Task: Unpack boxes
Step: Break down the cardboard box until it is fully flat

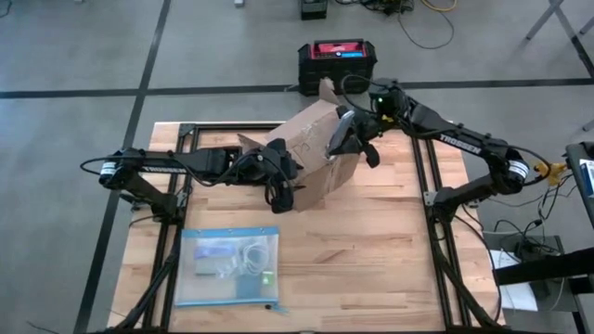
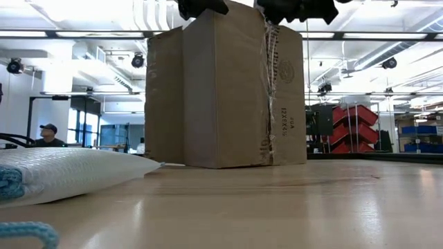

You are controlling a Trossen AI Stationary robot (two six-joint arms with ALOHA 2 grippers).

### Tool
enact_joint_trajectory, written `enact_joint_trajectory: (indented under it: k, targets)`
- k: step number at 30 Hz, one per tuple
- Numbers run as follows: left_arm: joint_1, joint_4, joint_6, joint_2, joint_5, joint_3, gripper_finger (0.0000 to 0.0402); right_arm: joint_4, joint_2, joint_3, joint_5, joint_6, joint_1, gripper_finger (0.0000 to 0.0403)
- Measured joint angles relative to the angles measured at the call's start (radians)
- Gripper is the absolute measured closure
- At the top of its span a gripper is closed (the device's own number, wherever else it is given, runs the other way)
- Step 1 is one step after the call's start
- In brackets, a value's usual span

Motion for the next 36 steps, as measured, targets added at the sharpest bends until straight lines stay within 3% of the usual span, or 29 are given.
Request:
enact_joint_trajectory:
  k: [23,30,36]
  targets:
    - [0.000,-0.011,-0.024,0.000,-0.003,0.001,0.0167,-0.181,-0.082,-0.001,-0.017,-0.099,-0.133,0.0356]
    - [-0.001,-0.024,-0.025,-0.002,-0.002,0.001,0.0169,-0.158,-0.096,-0.001,-0.018,-0.104,-0.134,0.0356]
    - [0.000,-0.017,-0.023,-0.001,-0.002,0.000,0.0176,-0.057,-0.047,-0.001,-0.045,-0.059,-0.055,0.0356]
